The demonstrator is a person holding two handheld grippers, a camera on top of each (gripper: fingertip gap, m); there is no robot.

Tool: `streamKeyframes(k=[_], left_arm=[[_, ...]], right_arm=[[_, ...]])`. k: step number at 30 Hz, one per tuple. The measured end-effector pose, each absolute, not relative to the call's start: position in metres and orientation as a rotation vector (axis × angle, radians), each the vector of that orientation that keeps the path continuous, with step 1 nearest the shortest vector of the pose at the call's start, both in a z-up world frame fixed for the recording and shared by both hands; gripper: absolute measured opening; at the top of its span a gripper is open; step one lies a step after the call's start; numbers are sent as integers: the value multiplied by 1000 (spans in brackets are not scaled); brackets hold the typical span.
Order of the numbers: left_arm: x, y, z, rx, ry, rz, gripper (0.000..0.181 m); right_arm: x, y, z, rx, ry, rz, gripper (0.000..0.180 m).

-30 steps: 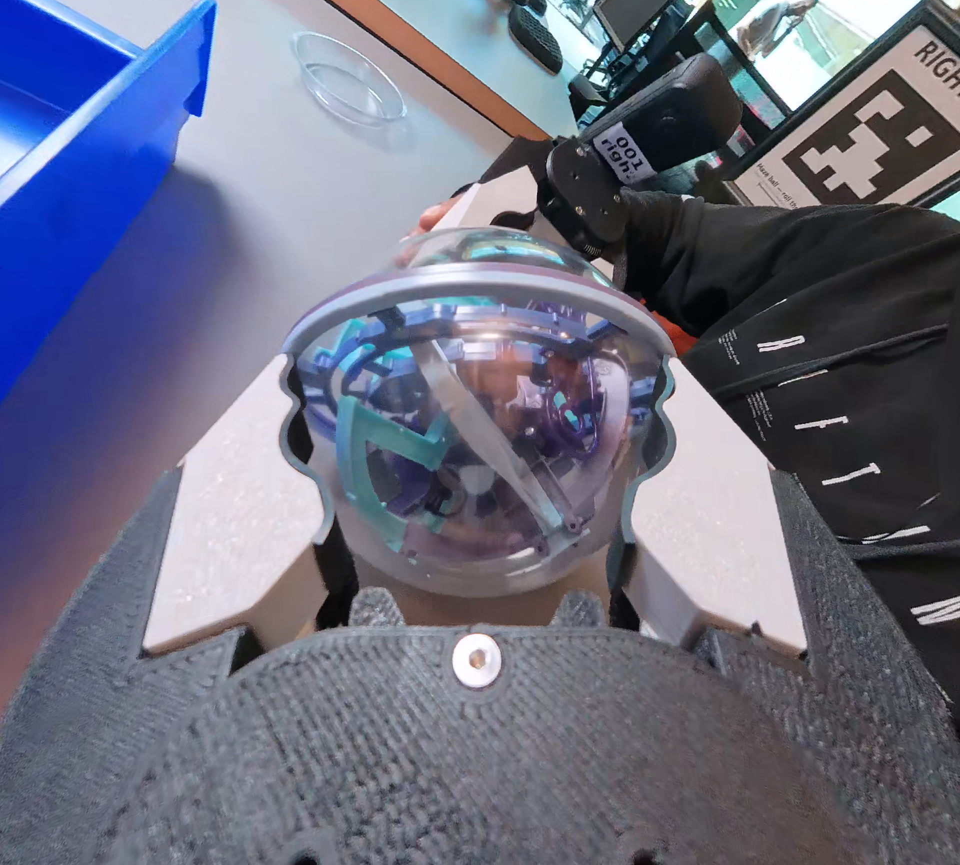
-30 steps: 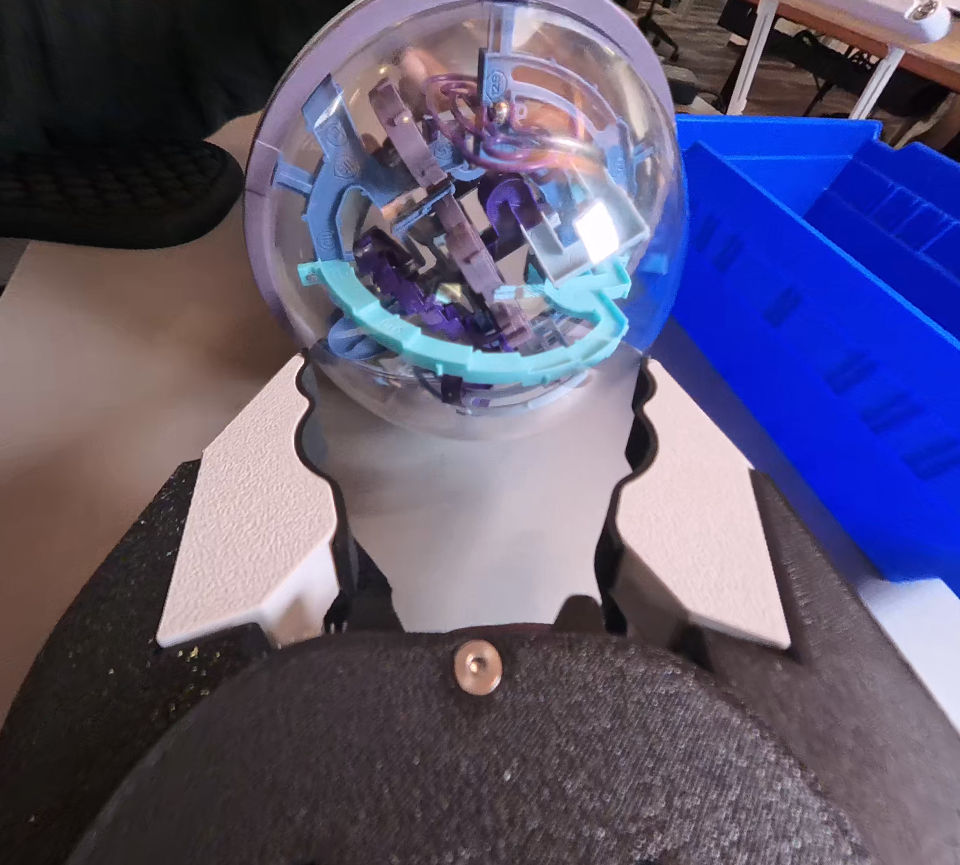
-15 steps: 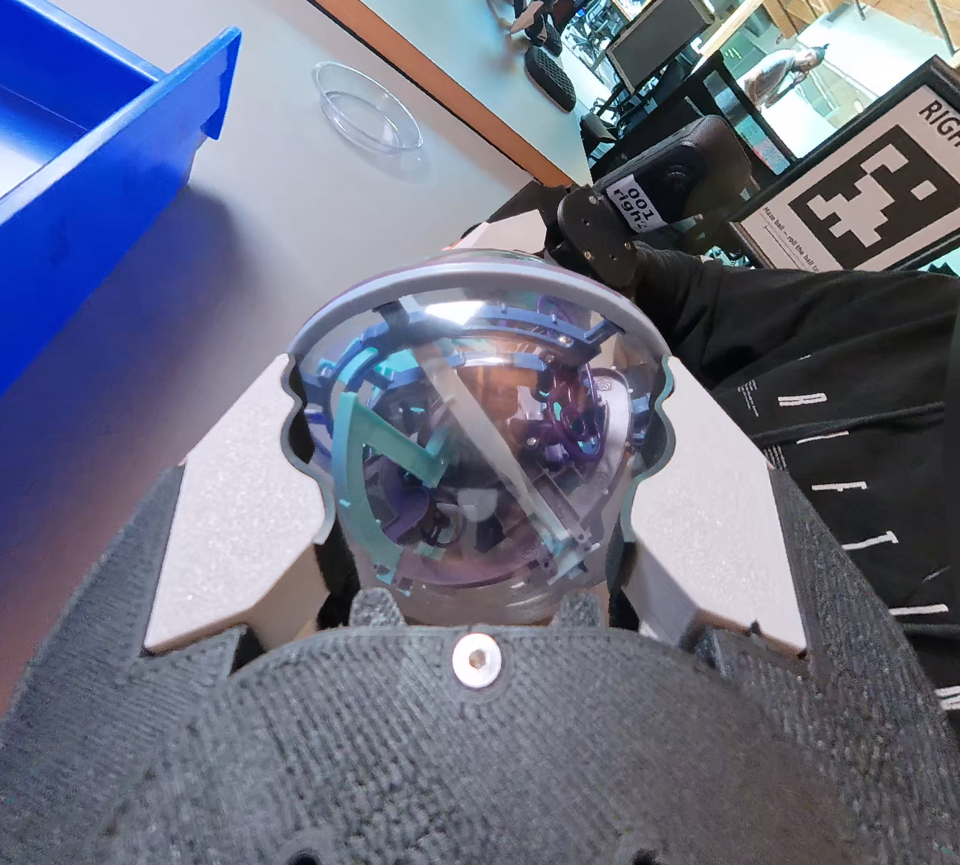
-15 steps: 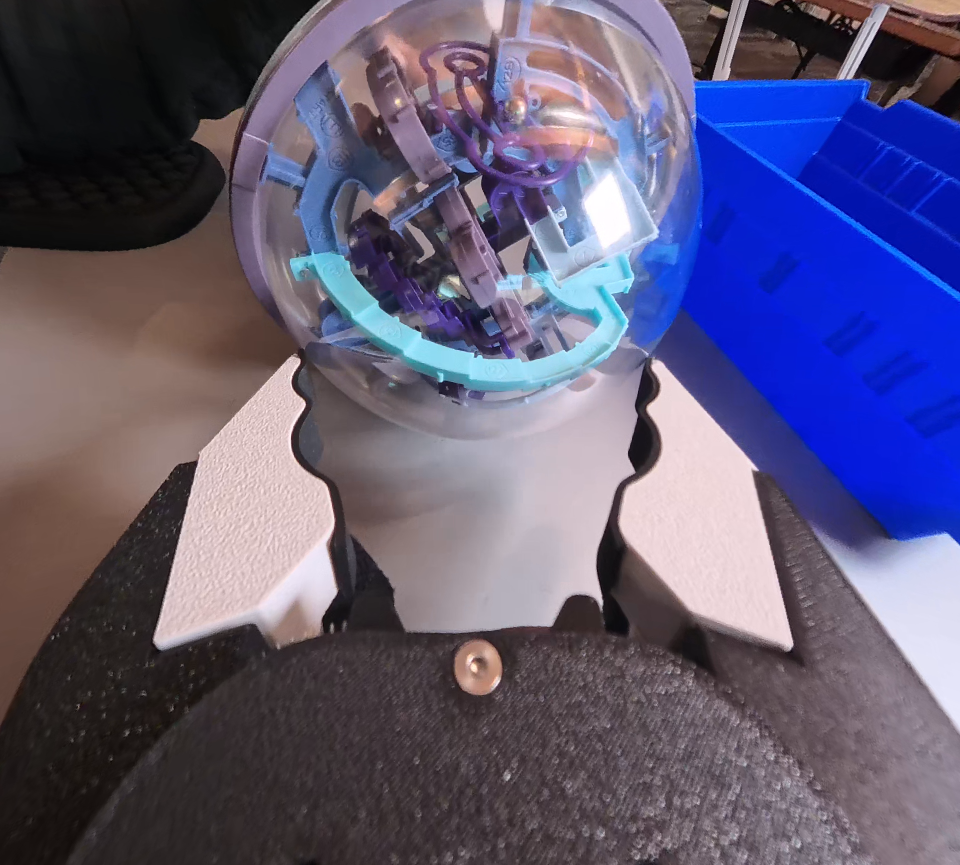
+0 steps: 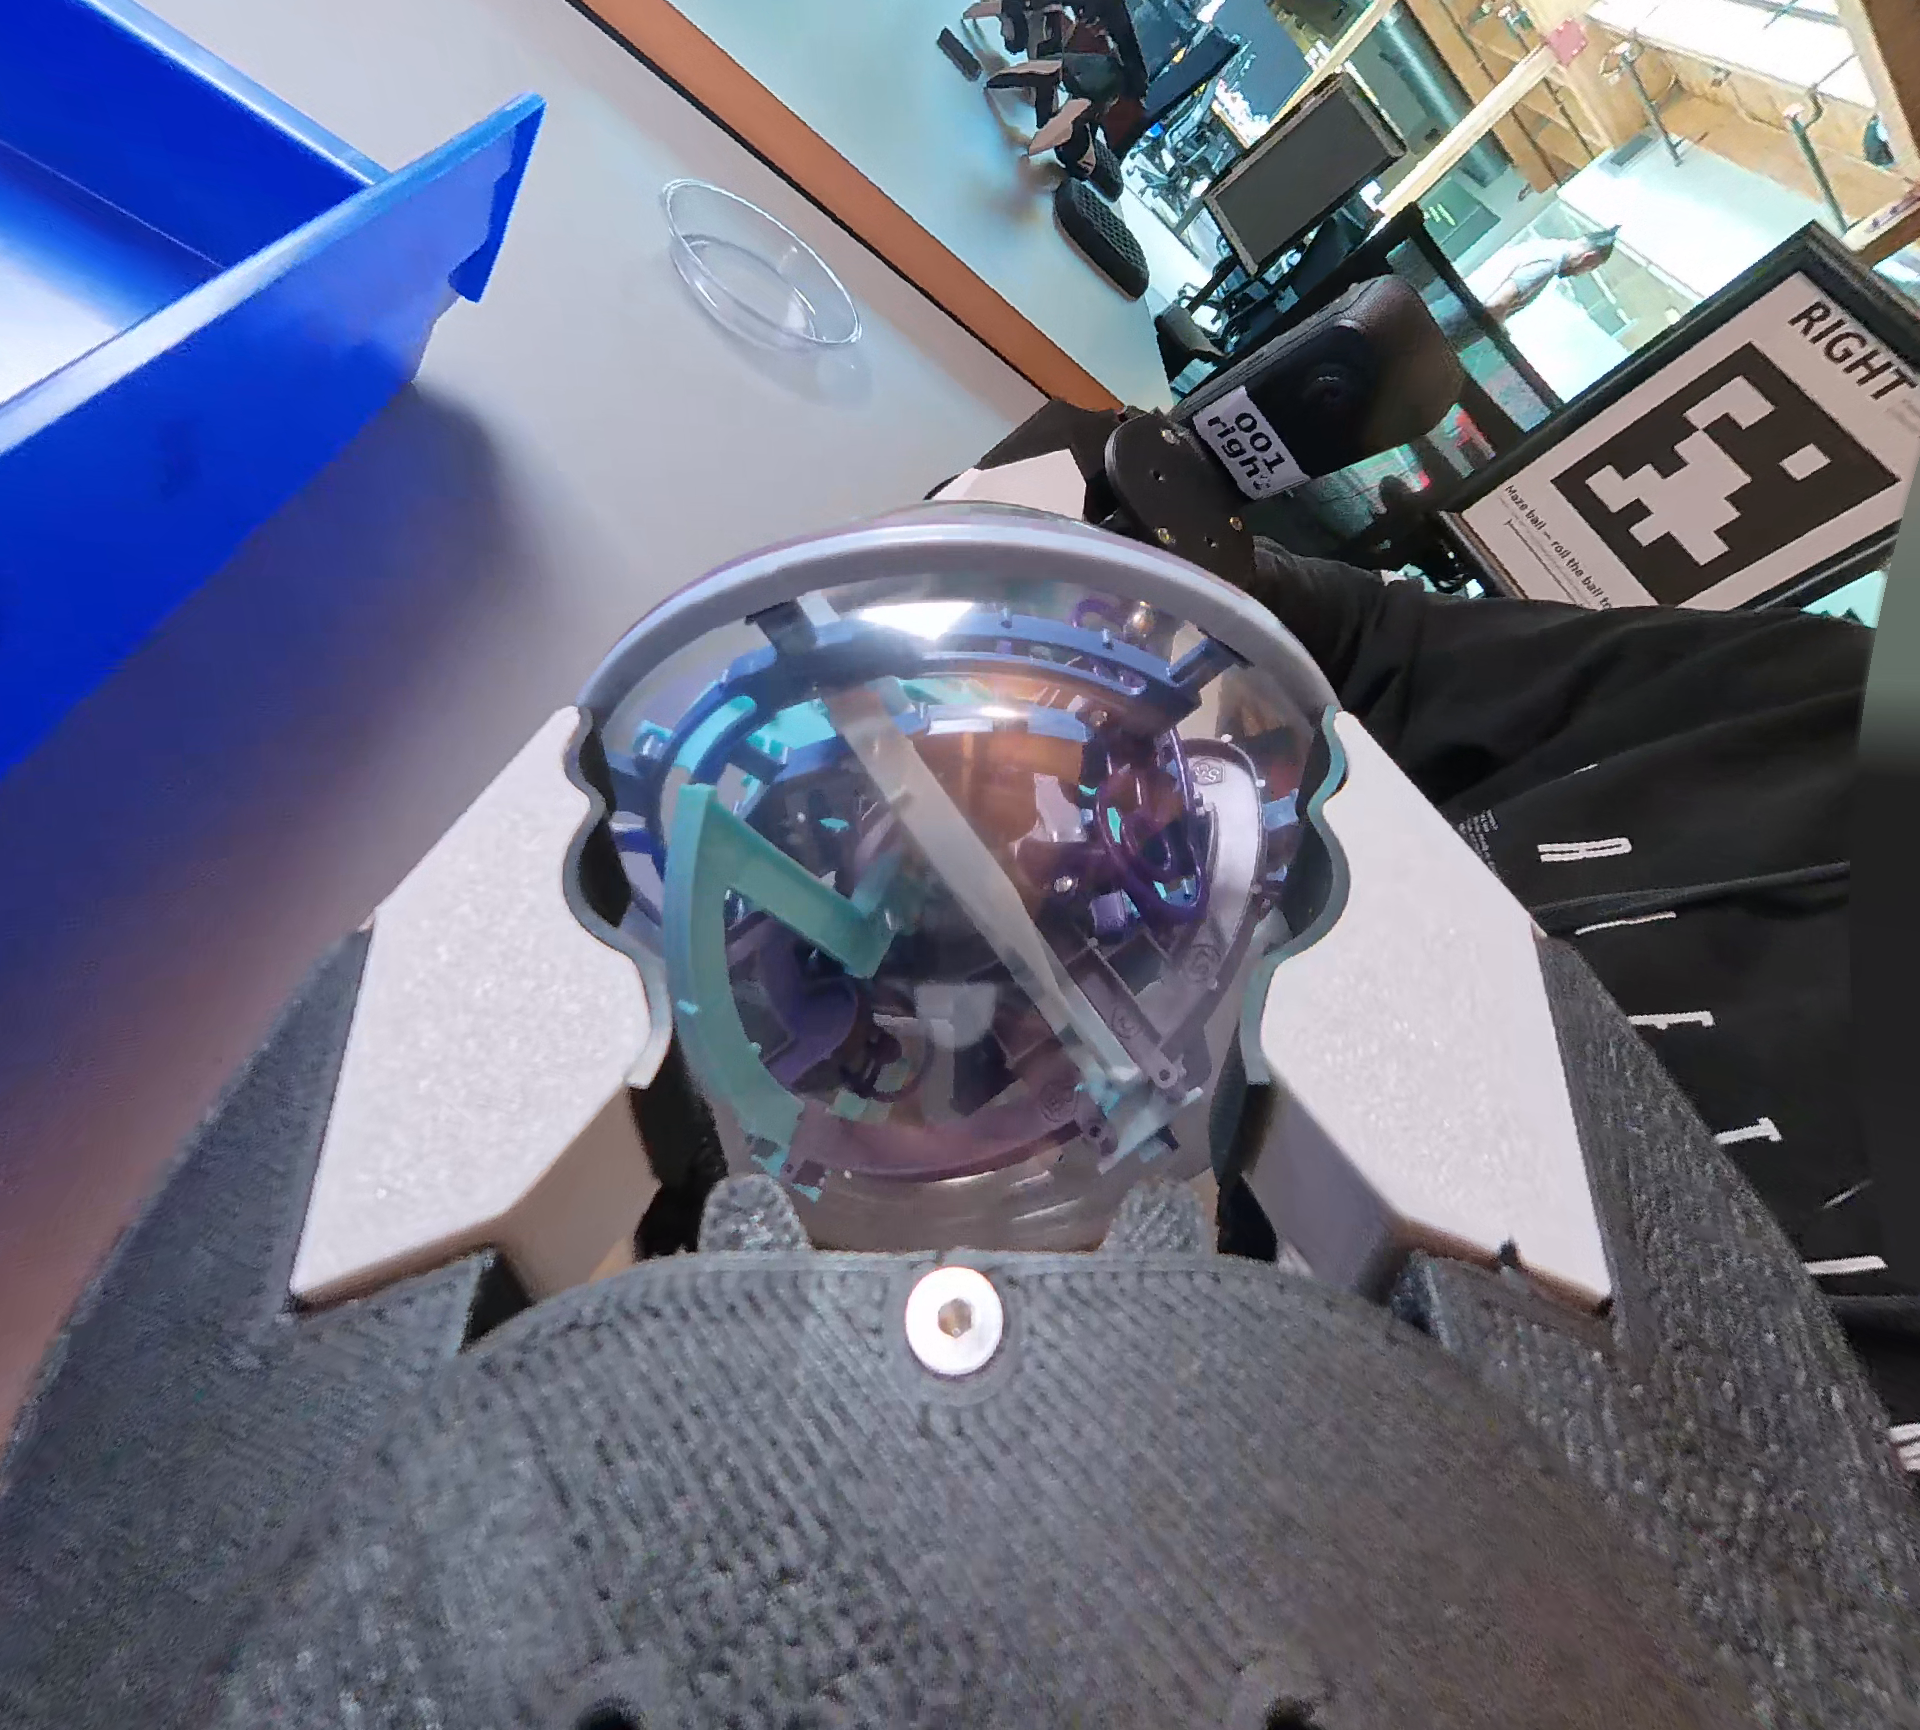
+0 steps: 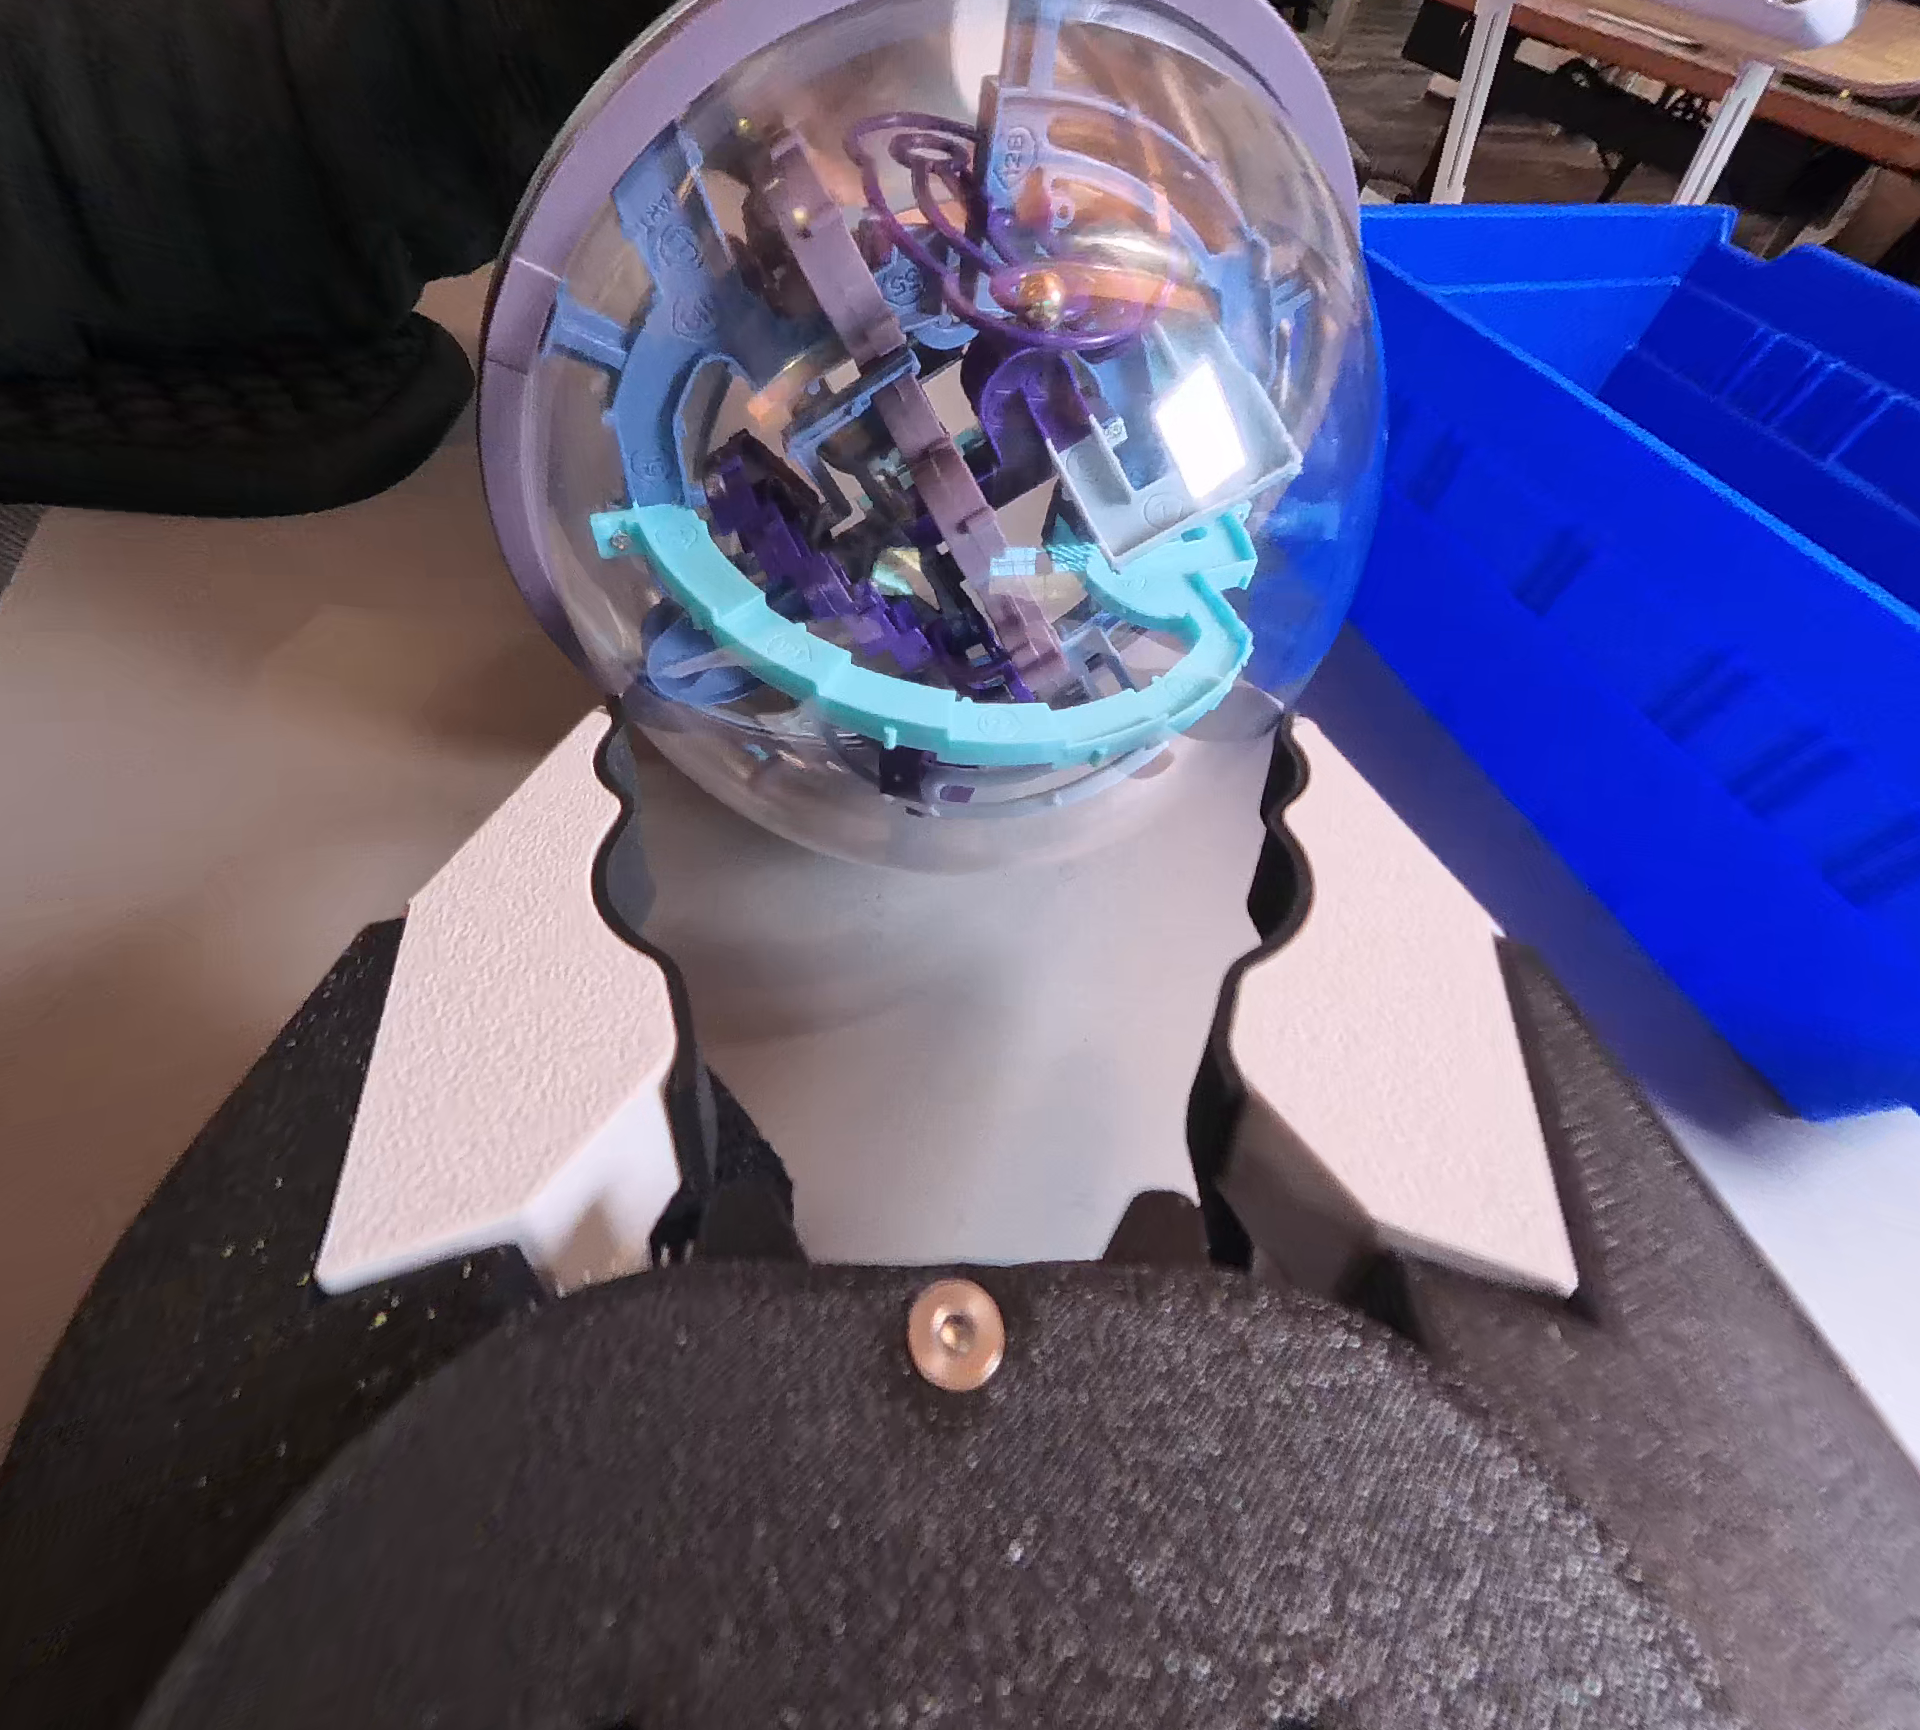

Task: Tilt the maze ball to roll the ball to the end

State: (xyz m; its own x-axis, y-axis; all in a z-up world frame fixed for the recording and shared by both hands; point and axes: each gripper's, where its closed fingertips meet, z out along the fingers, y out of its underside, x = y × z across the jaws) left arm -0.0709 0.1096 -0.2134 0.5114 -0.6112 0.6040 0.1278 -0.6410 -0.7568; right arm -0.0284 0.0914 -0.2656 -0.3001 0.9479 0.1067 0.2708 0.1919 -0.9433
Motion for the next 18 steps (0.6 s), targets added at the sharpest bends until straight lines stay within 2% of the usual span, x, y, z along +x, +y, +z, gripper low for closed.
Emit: streamKeyframes(k=[18], left_arm=[[-70,101,-210,-1876,417,-1150,129]], right_arm=[[-29,87,-266,-1112,-1738,1127,118]])
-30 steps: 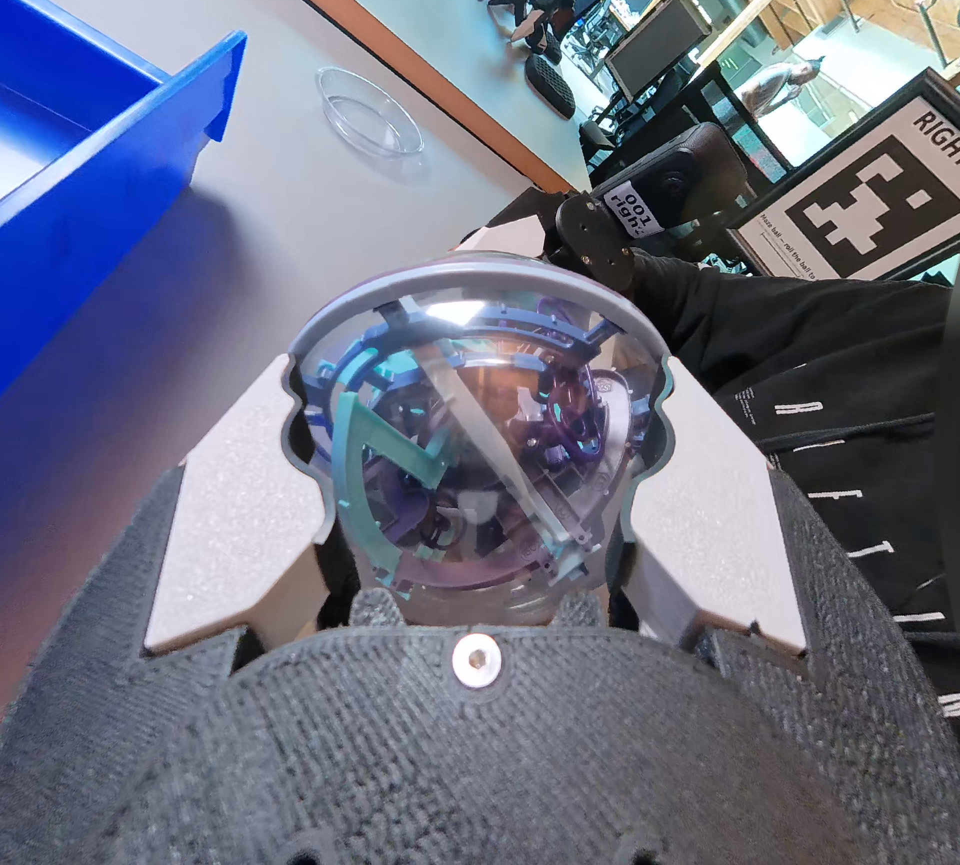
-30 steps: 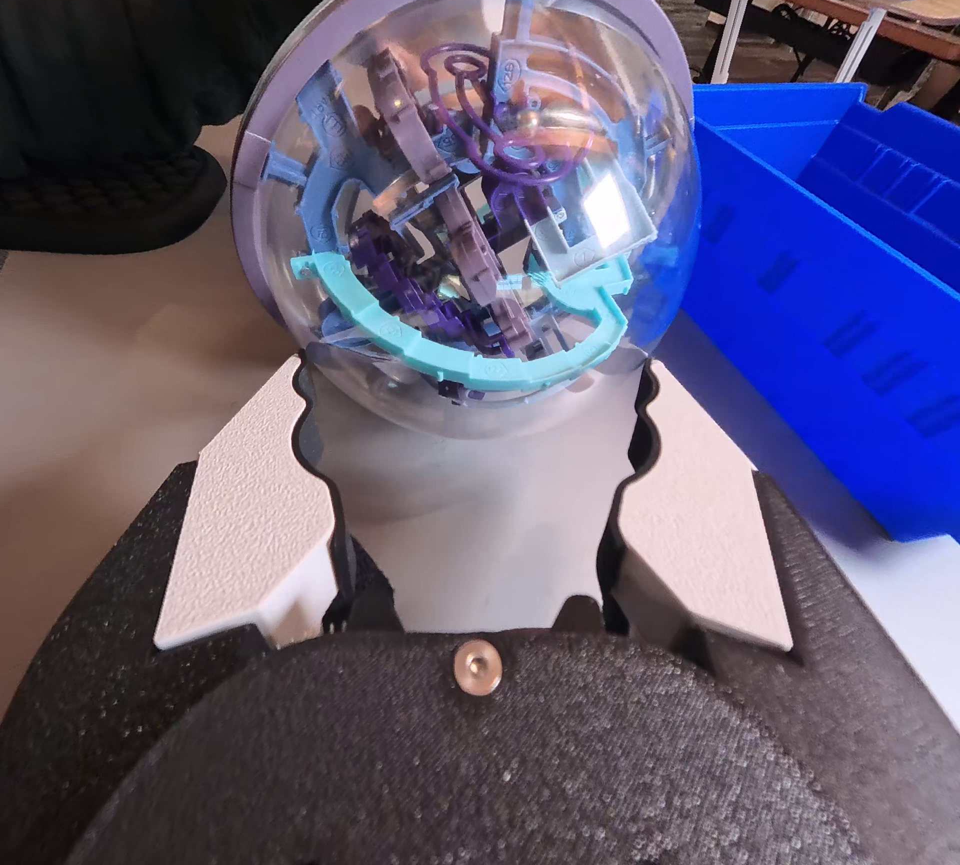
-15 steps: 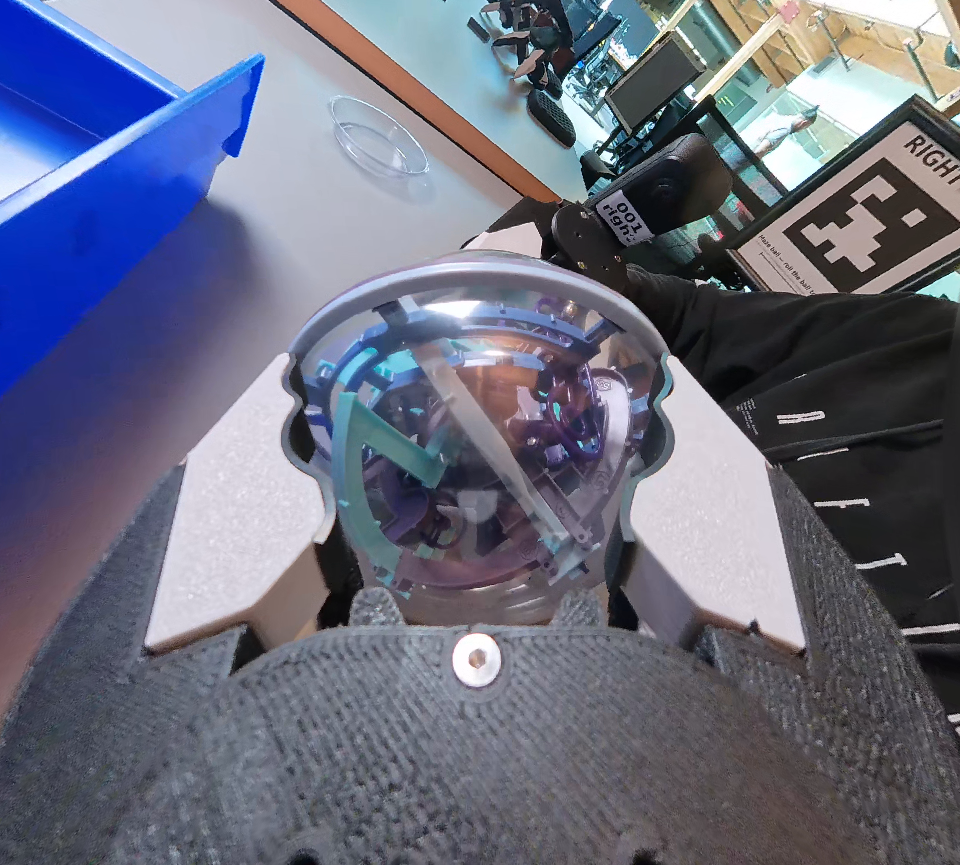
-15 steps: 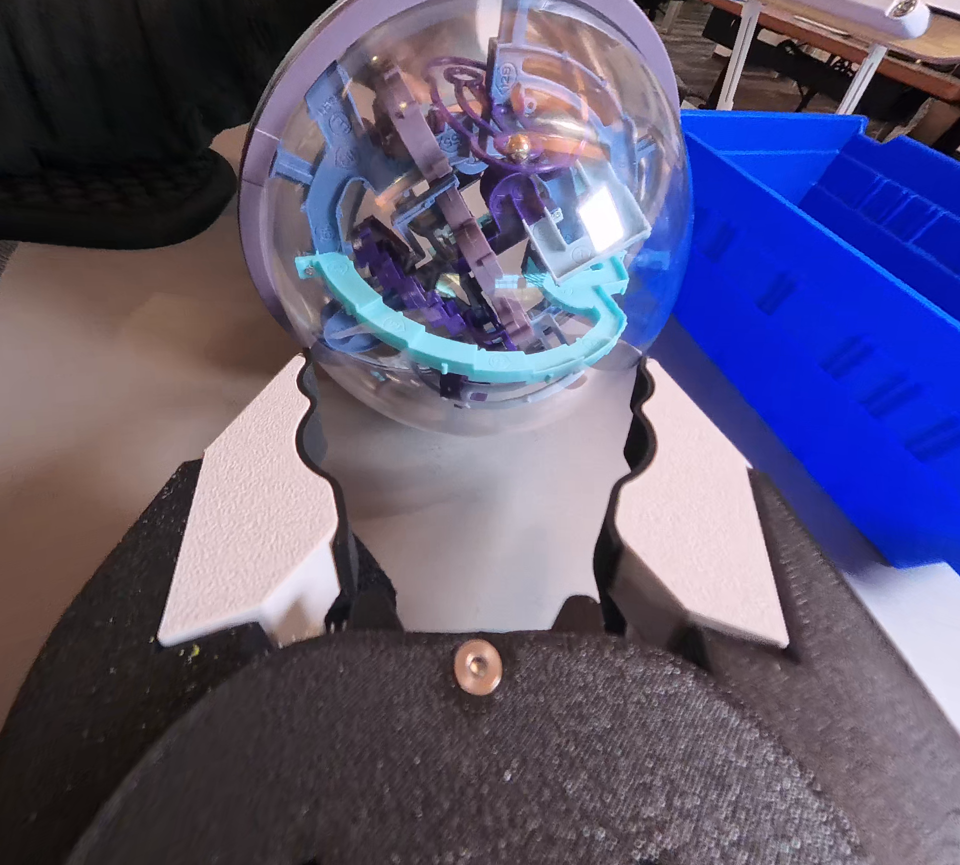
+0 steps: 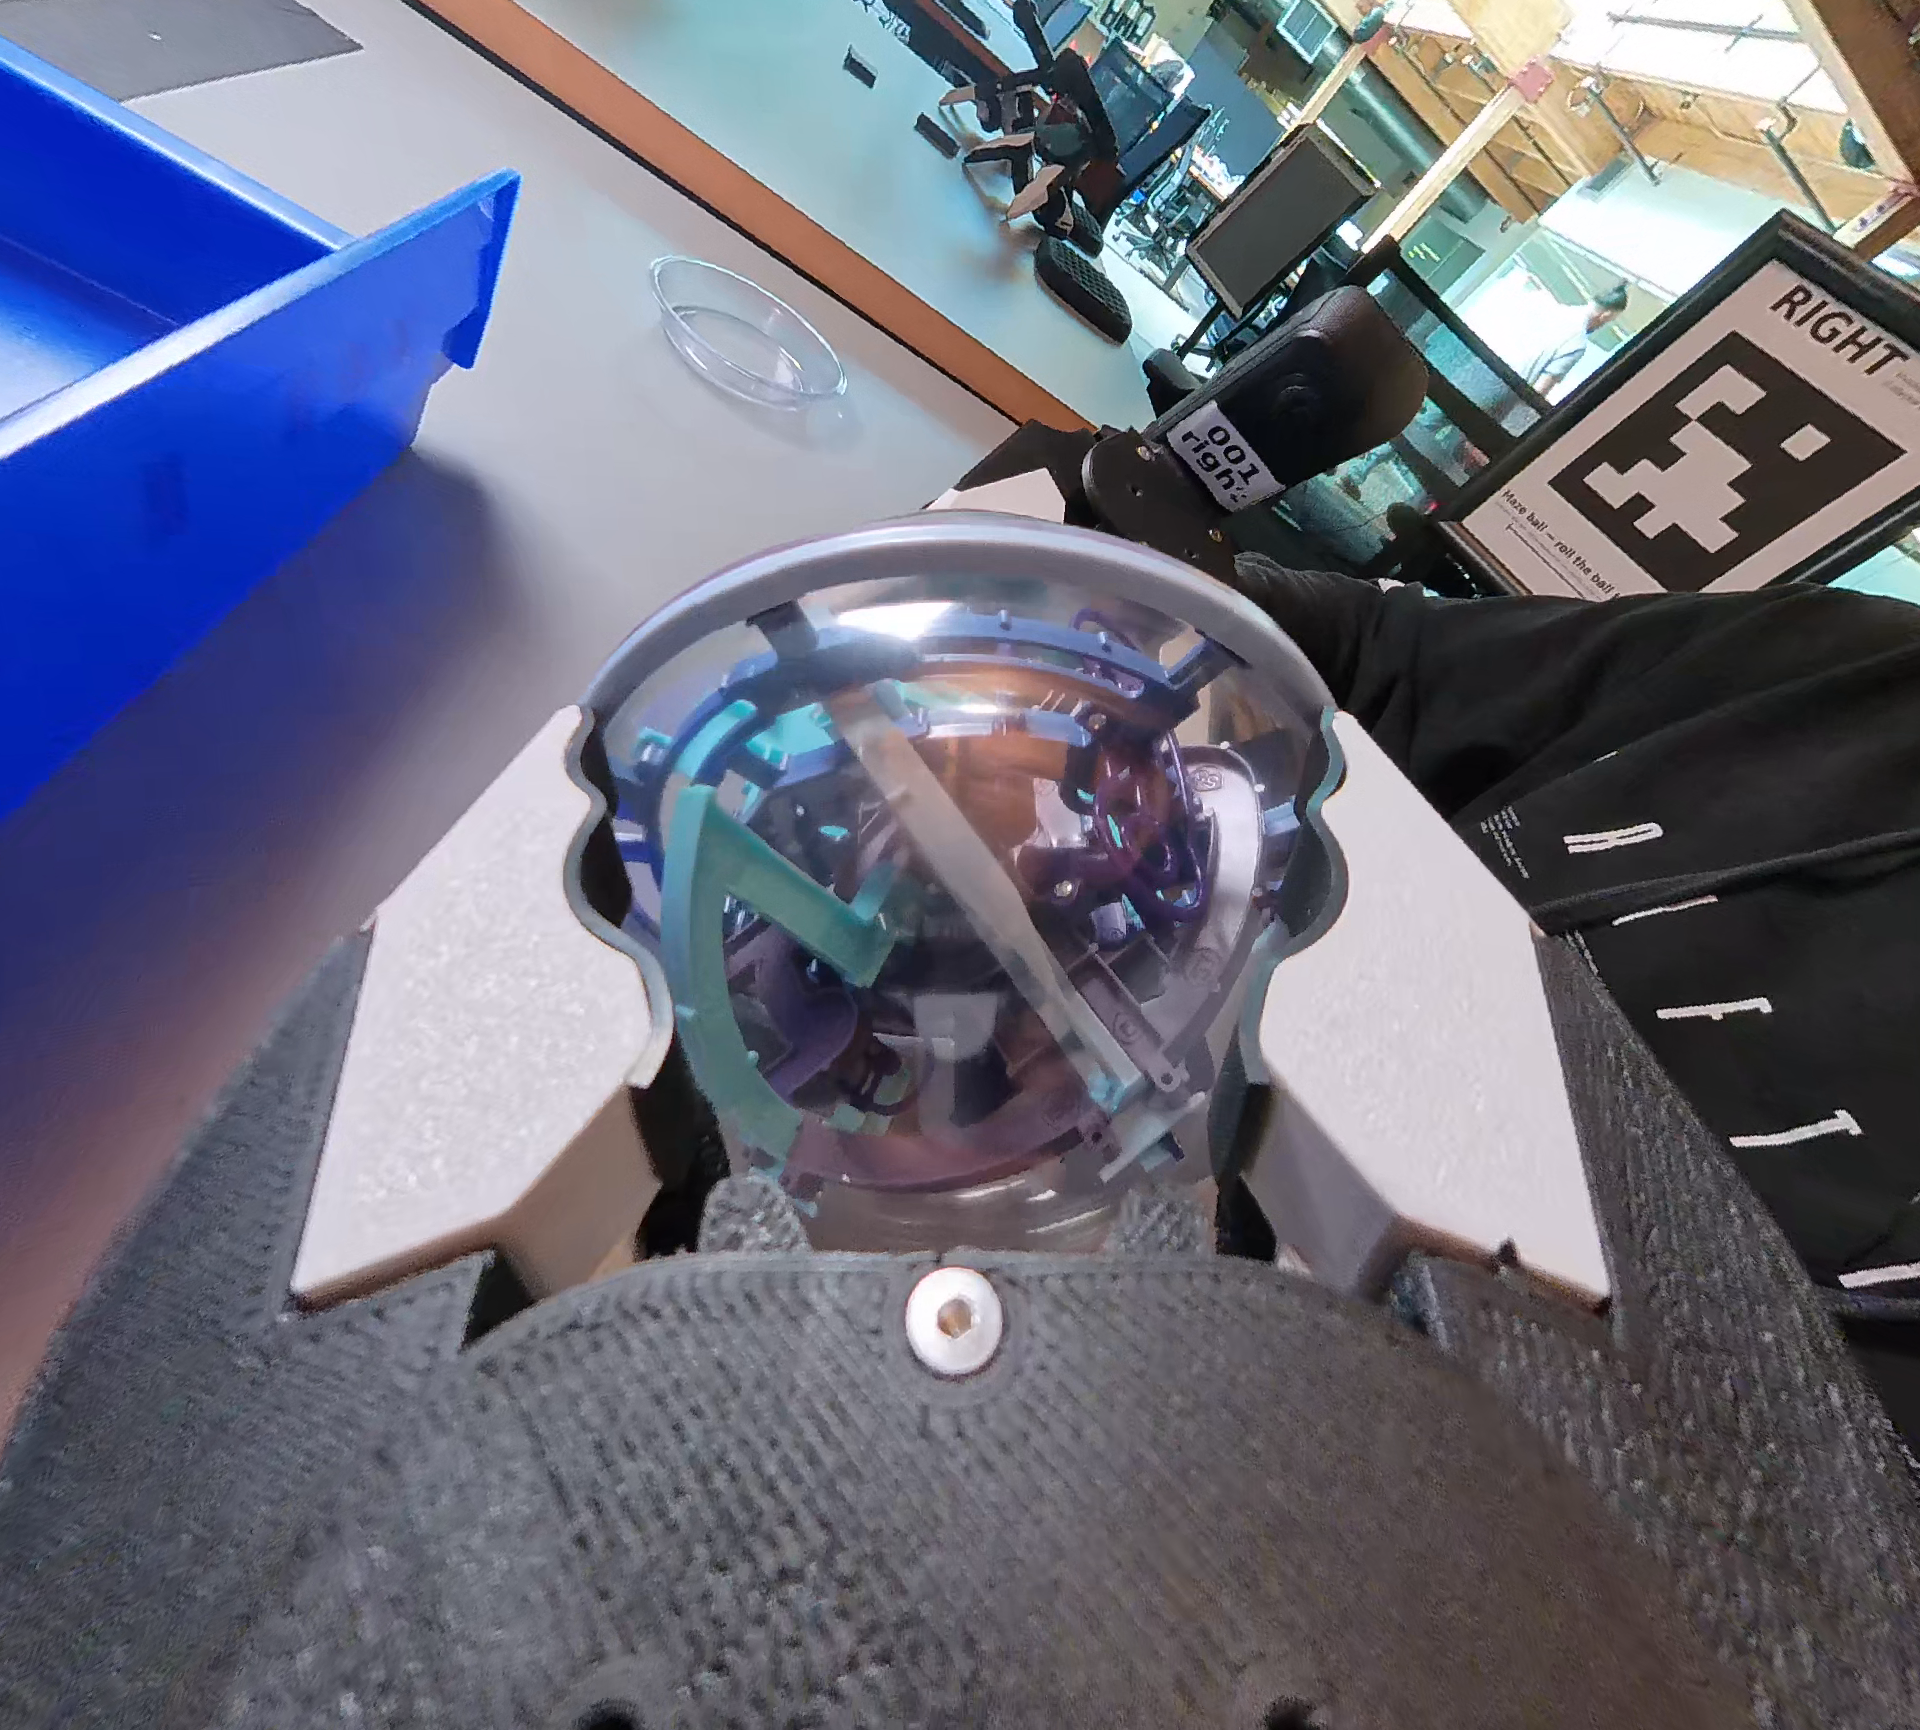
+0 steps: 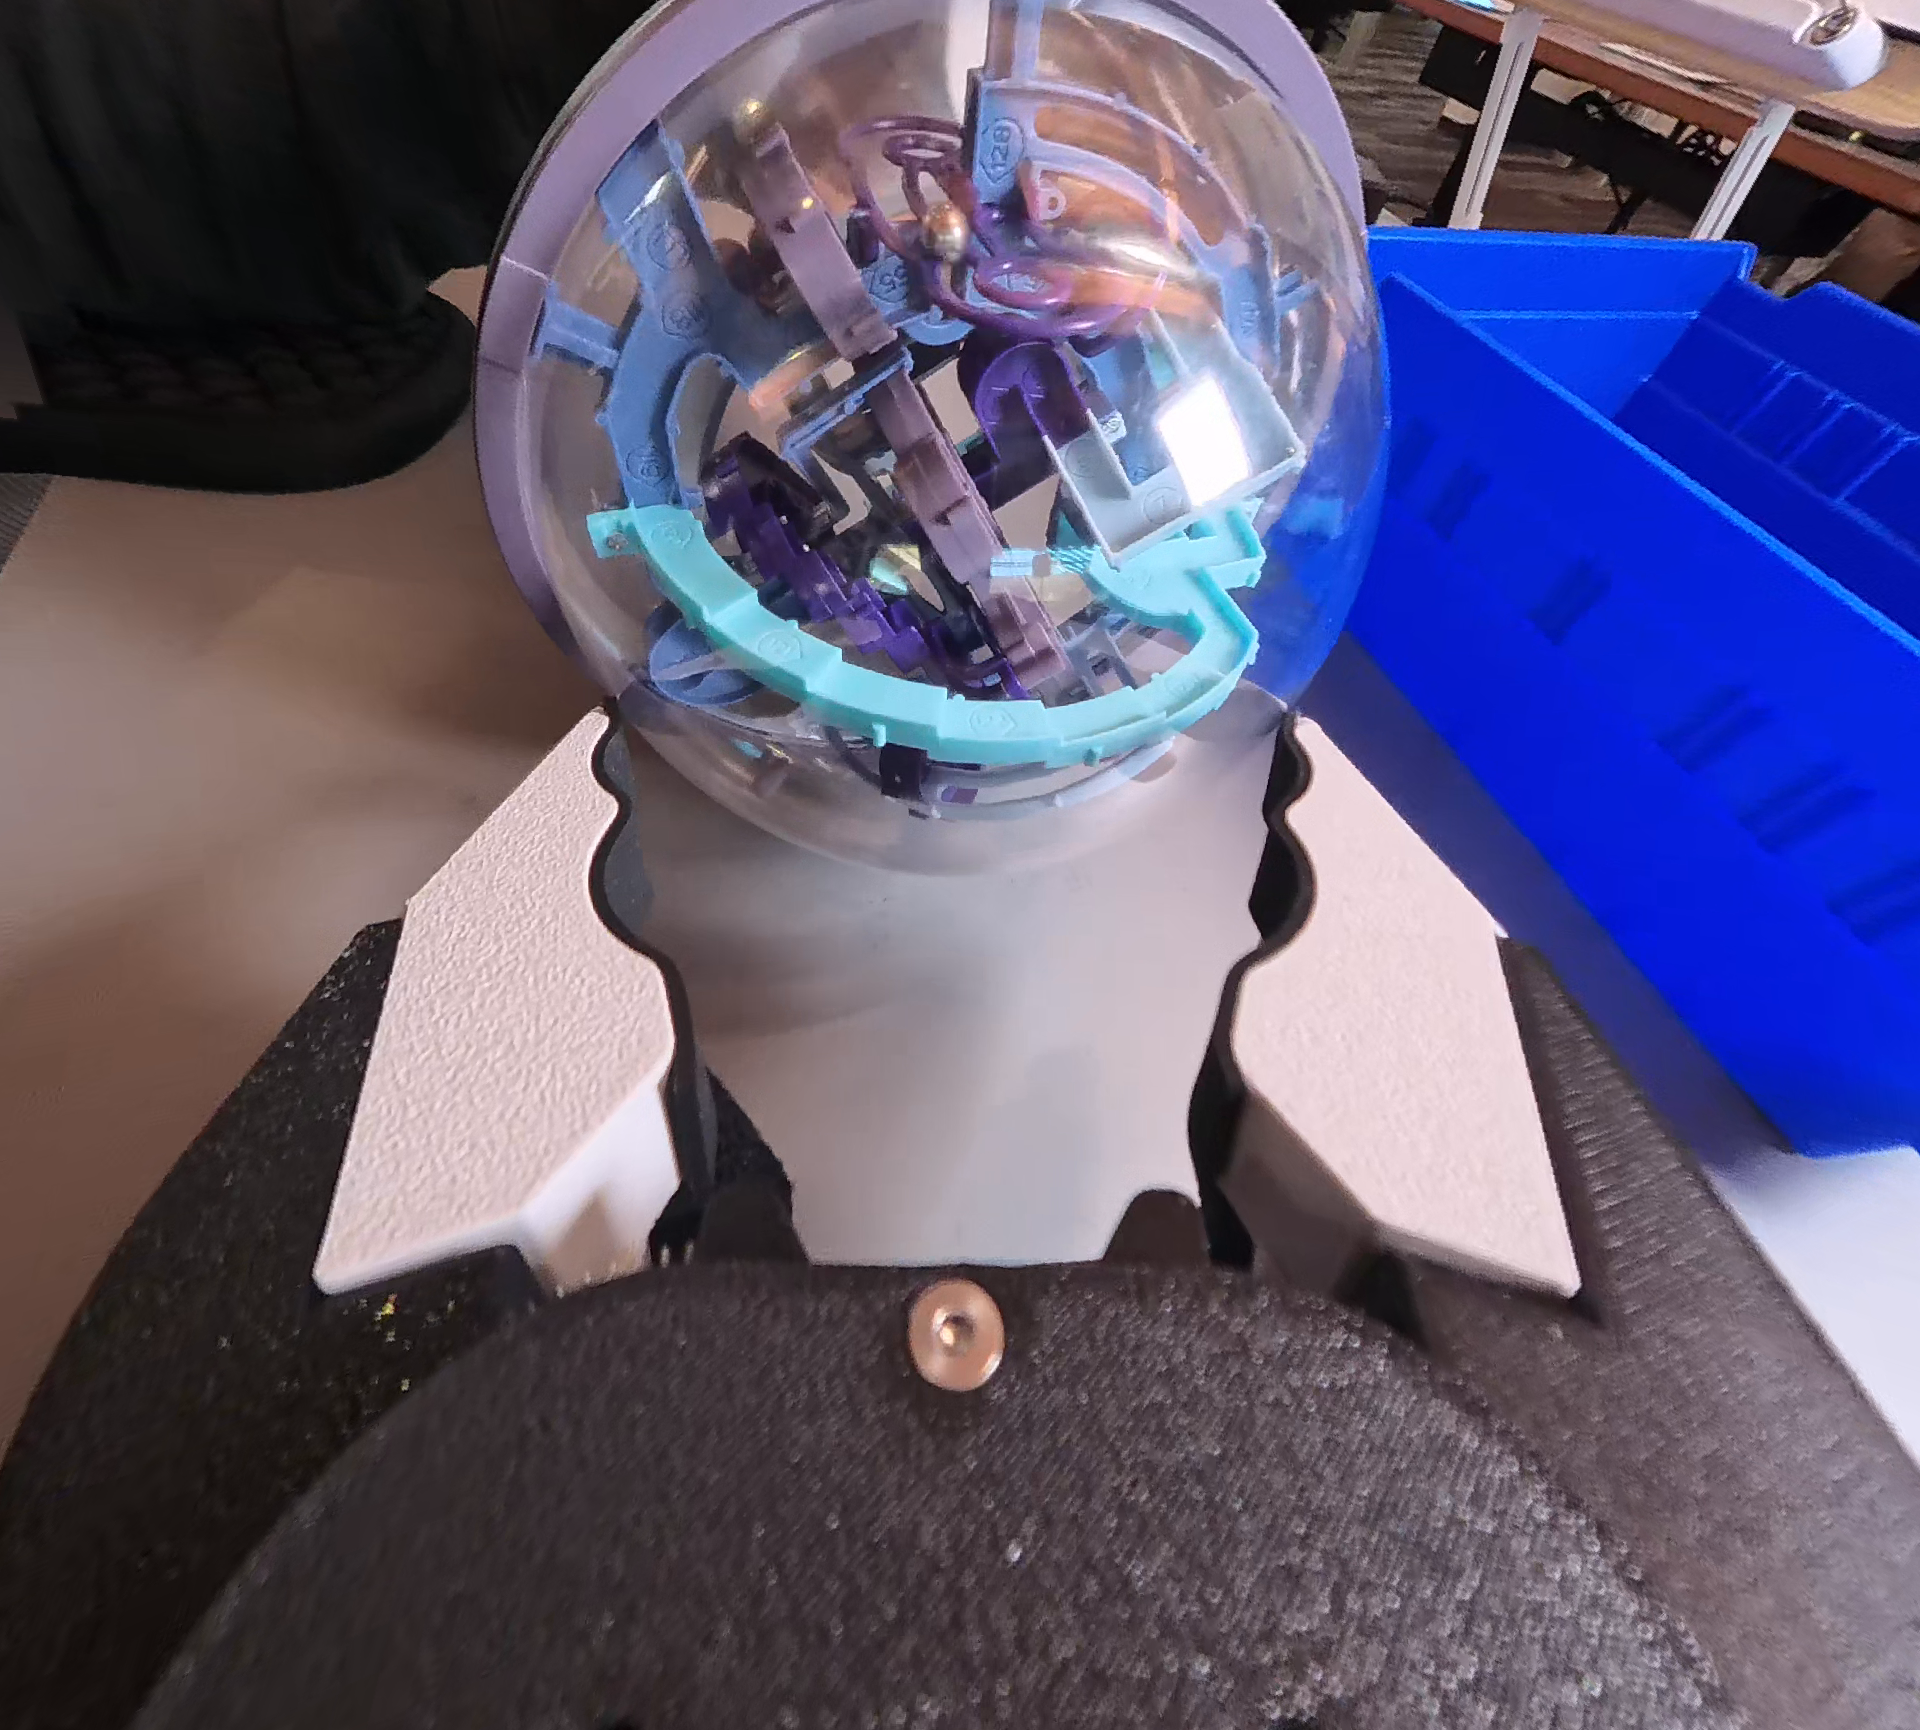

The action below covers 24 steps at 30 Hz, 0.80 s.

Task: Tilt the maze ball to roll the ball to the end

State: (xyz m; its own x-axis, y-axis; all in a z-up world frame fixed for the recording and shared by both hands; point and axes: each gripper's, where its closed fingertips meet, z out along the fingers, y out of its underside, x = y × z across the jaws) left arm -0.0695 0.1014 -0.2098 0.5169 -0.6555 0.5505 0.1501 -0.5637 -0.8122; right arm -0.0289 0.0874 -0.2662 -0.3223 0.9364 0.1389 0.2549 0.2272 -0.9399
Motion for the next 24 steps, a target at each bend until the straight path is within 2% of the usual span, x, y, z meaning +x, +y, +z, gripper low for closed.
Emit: streamKeyframes(k=[8,14,19,24], left_arm=[[-74,98,-210,-1851,402,-1158,129],[-83,94,-211,-1840,354,-1163,128],[-88,95,-212,-1841,273,-1154,129],[-85,93,-211,-1862,248,-1090,128]], right_arm=[[-30,86,-265,-1108,-1741,1132,116],[-29,85,-262,-1119,-1729,1128,106],[-15,84,-246,-1173,-1672,1020,89],[2,51,-219,-1208,-1523,948,64]])
